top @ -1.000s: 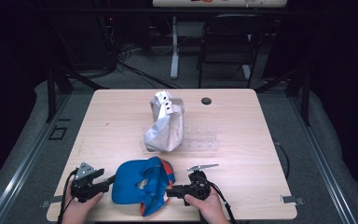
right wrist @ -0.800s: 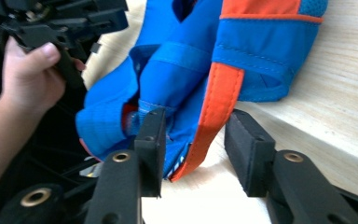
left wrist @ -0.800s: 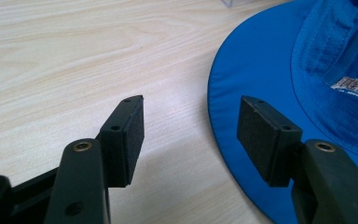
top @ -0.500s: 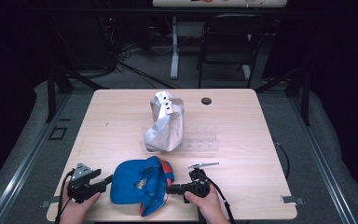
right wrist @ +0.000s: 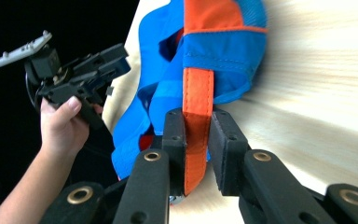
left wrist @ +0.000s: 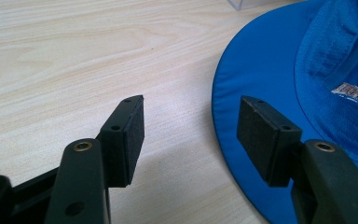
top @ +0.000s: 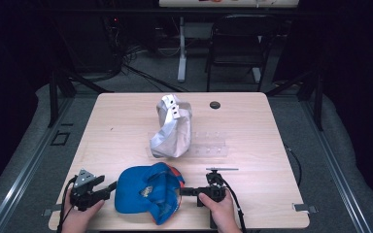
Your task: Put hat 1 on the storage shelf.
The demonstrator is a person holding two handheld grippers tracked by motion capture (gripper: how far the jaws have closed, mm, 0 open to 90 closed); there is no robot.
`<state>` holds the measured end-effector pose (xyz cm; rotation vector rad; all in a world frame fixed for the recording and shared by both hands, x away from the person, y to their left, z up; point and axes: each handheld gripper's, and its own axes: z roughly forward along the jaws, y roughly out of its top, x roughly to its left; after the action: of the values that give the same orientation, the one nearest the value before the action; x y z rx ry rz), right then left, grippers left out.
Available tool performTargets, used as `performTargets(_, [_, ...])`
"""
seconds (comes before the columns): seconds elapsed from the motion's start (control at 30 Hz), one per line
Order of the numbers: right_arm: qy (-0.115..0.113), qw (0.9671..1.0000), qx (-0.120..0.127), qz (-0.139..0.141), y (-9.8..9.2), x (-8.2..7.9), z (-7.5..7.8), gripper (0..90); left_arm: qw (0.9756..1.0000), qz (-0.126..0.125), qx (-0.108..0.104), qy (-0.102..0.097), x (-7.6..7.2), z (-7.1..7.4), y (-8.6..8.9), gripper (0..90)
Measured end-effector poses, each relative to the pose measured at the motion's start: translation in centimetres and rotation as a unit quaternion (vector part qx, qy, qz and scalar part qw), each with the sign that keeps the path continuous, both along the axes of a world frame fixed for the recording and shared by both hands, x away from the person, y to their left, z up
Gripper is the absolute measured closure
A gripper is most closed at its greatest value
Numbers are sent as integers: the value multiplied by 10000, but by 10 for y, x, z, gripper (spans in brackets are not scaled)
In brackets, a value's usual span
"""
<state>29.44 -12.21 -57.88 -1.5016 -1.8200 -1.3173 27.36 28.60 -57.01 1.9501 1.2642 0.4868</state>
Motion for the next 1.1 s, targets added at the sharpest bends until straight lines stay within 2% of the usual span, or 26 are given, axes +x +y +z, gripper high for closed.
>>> performTargets(0.03, [4,10000,-39,63,-4,1,0,774,10000,3,-5,-9,0,0,0,422])
performTargets(0.07, [23,10000,20,-87,-4,1,0,774,10000,8,-19,-14,0,0,0,422])
performTargets(0.2, [139,9997,60,-185,-9,2,1,775,10000,-19,8,23,1,1,0,422])
performTargets(0.53, [51,9999,9,-146,-17,2,11,777,10000,-15,-38,-44,2,4,2,424])
performTargets(0.57, [109,9993,101,-334,-16,0,13,778,10000,-25,-37,-42,2,4,2,423])
performTargets(0.6, [74,9998,80,-171,-20,2,14,777,9999,-18,-82,-88,3,3,1,424])
performTargets(0.63, [70,9997,122,-180,-21,2,16,778,10000,-61,-21,-47,4,3,0,424])
performTargets(0.7, [65,9997,118,-181,-23,2,17,778,9999,-72,-44,-91,5,2,-1,424])
performTargets(0.73, [141,9996,163,-197,-25,2,20,778,9999,-103,-13,-102,6,3,-4,424])
performTargets(0.77, [130,9998,0,-171,-28,3,22,778,9998,-160,-11,-94,7,4,-4,424])
performTargets(0.8, [126,9997,145,-166,-28,4,22,778,9998,-179,12,-81,8,4,-5,424])
performTargets(0.83, [126,9997,145,-166,-28,4,22,778,9998,-179,12,-81,8,4,-5,424])
performTargets(0.87, [161,9997,116,-151,-28,5,24,779,9998,-189,-19,-103,9,4,-6,424])
performTargets(0.9, [172,9998,61,11,-31,6,26,779,9998,-199,0,-86,10,4,-6,424])
performTargets(1.03, [169,9998,-30,-27,-36,8,32,779,9996,-267,6,-47,13,3,-7,426])
performTargets(1.07, [129,9999,-15,-22,-37,9,36,778,9996,-263,-19,-100,14,4,-9,426])
performTargets(1.1, [91,9998,-172,7,-39,9,40,778,9996,-260,-31,-105,14,4,-9,426])
